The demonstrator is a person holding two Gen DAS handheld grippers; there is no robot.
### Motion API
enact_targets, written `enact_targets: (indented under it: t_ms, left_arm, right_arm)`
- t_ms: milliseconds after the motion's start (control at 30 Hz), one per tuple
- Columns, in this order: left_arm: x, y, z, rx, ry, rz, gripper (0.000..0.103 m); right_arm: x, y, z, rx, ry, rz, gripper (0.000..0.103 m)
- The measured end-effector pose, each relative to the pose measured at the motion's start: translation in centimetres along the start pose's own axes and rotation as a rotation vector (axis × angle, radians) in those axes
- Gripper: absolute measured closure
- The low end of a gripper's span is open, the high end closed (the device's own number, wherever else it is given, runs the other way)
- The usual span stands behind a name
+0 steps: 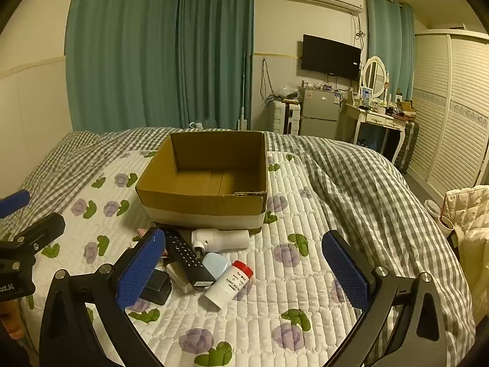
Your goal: Organize rigid objects
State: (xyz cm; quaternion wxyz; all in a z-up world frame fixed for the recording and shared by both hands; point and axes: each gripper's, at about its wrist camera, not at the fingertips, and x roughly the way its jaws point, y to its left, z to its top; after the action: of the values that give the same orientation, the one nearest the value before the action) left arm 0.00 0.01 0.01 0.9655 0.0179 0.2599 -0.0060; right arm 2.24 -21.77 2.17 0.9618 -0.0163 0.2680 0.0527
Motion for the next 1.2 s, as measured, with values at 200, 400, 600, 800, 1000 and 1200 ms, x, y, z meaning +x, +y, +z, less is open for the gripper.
enact_targets:
  t_ms: [200, 400, 600, 800, 1000, 1200]
  left_arm:
    - [0.11, 0.13, -0.01, -0.005, 0.002, -0.010, 0.001]
    - [-0.07, 0.08, 0.00, 0.008, -0.010, -0.007, 0.001]
    - [-0.16, -0.20, 0.09, 0.009, -0.013, -0.005, 0.001]
    - [-0.19, -0.19, 0.11, 0.008, -0.014, -0.006, 0.001]
    - [-0.20, -0.23, 0.12, 0.007, -0.015, -0.005, 0.001]
    - [-0.21, -0.23, 0.03, 0.006, -0.016, -0.006, 0.001]
  right_arm:
    - [0.00, 0.04, -0.06, -0.005, -0.006, -0.003, 0.000]
    - [0.06, 0.12, 0.07, -0.006, -0.002, -0.004, 0.000]
    - [0.12, 0.11, -0.23, -0.007, 0.002, -0.004, 0.000]
    - [0.15, 0.14, -0.21, -0.008, 0.004, -0.005, 0.000]
    - [0.18, 0.16, -0.18, -0.010, 0.007, -0.006, 0.000]
    - [0.25, 0.22, -0.33, -0.010, 0.008, -0.006, 0.000]
